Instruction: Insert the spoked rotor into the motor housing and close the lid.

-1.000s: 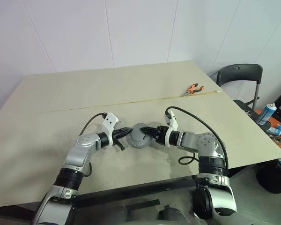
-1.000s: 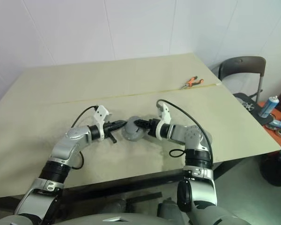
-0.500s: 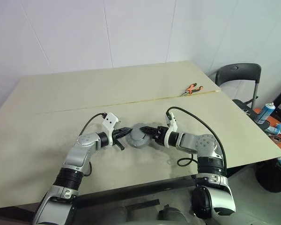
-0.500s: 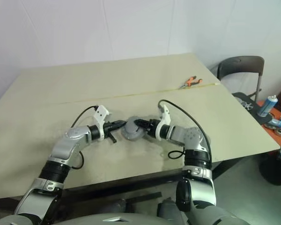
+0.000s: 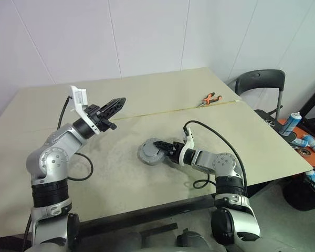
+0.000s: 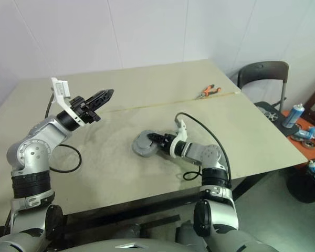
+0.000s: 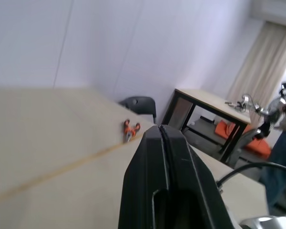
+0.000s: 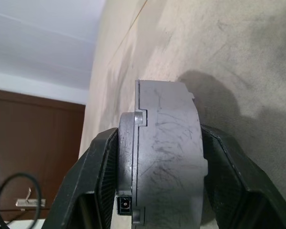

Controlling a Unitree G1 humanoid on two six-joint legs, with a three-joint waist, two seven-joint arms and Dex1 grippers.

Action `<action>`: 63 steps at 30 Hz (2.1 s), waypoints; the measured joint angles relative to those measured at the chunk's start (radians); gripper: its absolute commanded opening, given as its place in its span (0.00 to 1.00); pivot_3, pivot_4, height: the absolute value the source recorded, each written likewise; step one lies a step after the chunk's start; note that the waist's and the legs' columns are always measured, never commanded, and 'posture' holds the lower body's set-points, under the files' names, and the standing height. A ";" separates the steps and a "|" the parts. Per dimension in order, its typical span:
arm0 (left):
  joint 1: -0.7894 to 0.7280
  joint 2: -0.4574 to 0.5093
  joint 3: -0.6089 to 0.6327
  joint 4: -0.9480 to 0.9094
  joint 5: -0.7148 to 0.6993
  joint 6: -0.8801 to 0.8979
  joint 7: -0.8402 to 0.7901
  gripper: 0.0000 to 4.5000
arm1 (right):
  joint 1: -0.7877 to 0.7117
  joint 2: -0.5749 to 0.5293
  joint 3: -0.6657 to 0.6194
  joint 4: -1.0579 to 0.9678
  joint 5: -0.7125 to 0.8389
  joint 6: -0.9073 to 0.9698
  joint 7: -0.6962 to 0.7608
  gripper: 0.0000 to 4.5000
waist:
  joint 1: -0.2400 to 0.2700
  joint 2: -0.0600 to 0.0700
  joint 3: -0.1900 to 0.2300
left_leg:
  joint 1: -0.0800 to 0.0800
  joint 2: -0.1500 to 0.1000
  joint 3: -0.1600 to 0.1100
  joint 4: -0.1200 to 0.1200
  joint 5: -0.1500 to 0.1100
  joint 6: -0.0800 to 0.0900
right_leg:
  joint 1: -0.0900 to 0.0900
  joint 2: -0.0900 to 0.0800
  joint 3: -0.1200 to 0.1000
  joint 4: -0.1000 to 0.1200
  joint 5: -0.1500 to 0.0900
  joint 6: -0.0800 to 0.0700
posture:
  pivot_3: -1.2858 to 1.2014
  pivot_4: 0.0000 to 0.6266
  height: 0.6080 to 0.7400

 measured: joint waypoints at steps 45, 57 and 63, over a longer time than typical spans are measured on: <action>0.176 -0.220 0.097 -0.019 -0.614 0.099 0.401 0.99 | -0.176 0.062 -0.076 -0.067 0.297 0.052 -0.076 0.48 | 0.003 -0.001 0.008 | -0.020 -0.001 0.000 0.000 0.004 -0.003 | -0.019 -0.001 0.001 0.000 0.002 0.002 | 0.52 0.00 1.00; 0.185 -0.250 -0.033 0.034 -0.574 0.092 0.391 0.99 | -0.182 0.054 -0.053 -0.065 0.297 0.042 -0.086 0.48 | 0.001 -0.001 0.008 | -0.020 0.000 0.000 0.001 0.005 -0.004 | -0.019 0.001 0.001 0.001 0.002 0.002 | 0.52 0.00 1.00; 0.177 -0.239 -0.010 0.086 -0.565 0.052 0.384 0.99 | -0.182 0.051 -0.044 -0.065 0.297 0.047 -0.087 0.48 | 0.006 -0.001 0.008 | -0.020 -0.001 0.000 0.003 0.005 -0.004 | -0.018 0.001 0.001 0.001 0.002 0.001 | 0.52 0.00 1.00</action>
